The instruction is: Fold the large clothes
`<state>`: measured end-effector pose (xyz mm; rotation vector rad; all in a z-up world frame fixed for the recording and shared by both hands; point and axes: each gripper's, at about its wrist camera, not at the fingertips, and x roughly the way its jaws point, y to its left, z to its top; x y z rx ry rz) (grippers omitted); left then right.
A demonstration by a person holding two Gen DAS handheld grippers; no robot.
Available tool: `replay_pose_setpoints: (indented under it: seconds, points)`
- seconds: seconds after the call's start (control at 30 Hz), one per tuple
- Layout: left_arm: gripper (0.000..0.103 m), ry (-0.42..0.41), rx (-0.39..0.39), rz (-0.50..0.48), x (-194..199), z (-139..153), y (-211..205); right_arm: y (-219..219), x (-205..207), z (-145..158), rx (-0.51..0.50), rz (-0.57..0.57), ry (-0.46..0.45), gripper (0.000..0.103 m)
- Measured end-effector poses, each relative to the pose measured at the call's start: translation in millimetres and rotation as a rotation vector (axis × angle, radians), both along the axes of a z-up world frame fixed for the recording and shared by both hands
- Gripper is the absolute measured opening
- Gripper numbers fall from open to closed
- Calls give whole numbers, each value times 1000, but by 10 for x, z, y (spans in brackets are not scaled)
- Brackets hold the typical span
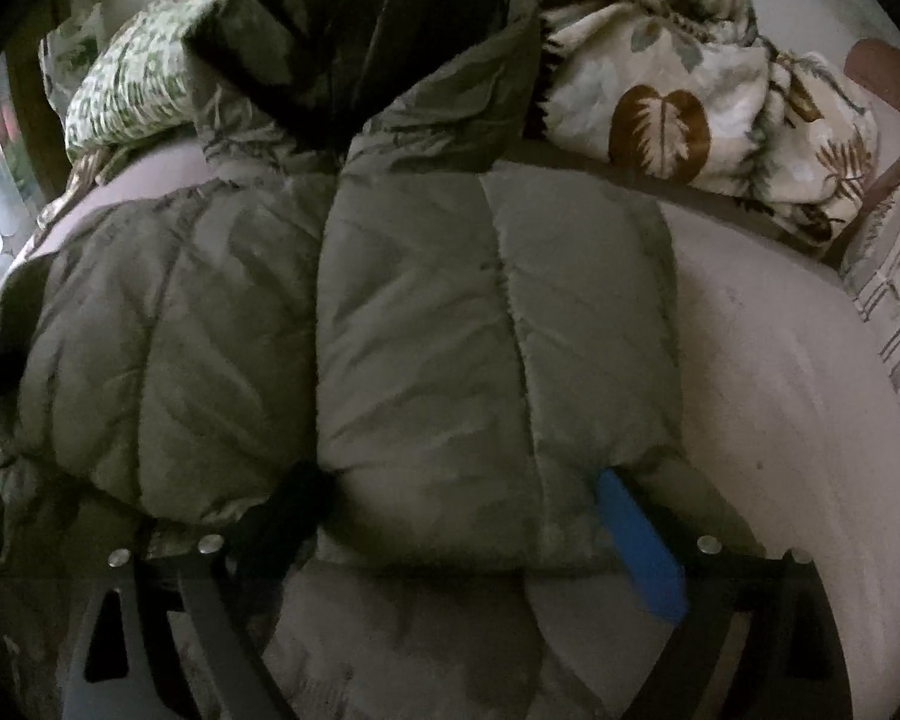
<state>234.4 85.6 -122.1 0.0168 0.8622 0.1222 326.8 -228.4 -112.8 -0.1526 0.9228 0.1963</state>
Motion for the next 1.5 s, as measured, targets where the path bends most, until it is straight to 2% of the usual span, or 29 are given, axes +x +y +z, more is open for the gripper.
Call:
replay_pose_setpoints:
  seconds: [0.3, 0.43, 0.57, 0.87, 1.03, 1.17, 1.5]
  points:
    - [68, -28, 85, -75, -559, 160, -222, -26, -578, 292, 92, 70, 13, 95]
    - [68, -31, 74, -97, -824, 176, -296, 2, -904, 279, 98, 109, 38, 95]
    - [69, -32, 25, -95, -1047, 181, -298, 32, -1204, 228, 101, 141, 53, 95]
    - [69, 0, 7, -85, -1268, 88, -256, 3, -1450, 180, 104, 137, 67, 95]
    - [69, -11, -5, -83, -1120, 247, -219, 4, -1318, 351, 85, 145, 46, 95]
    - [69, -32, -7, -95, -863, 450, -212, -39, -996, 606, 118, 127, 22, 95]
    - [71, -53, -12, -89, 180, 790, -73, -3, -9, 988, 118, 99, -25, 95]
